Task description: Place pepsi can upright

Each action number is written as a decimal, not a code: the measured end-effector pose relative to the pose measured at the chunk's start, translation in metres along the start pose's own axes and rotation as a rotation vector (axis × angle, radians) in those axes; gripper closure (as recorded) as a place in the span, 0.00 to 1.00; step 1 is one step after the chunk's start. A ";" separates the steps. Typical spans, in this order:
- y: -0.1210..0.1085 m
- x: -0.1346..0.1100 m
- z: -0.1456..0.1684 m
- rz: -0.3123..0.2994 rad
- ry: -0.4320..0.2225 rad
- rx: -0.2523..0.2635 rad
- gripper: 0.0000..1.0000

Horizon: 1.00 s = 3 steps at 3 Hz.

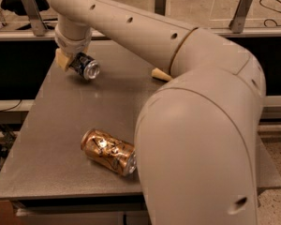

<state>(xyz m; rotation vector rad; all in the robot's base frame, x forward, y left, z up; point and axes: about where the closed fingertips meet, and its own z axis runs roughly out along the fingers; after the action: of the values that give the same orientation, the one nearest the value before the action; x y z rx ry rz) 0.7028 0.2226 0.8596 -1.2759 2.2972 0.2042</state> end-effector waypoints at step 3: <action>0.002 -0.005 -0.097 -0.070 -0.405 -0.014 1.00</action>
Offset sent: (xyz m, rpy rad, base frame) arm -0.0318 -0.0372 0.1144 0.3671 -0.2980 0.1207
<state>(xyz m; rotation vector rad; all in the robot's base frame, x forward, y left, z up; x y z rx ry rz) 0.6694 0.1921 0.9456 -1.1934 1.9071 0.4139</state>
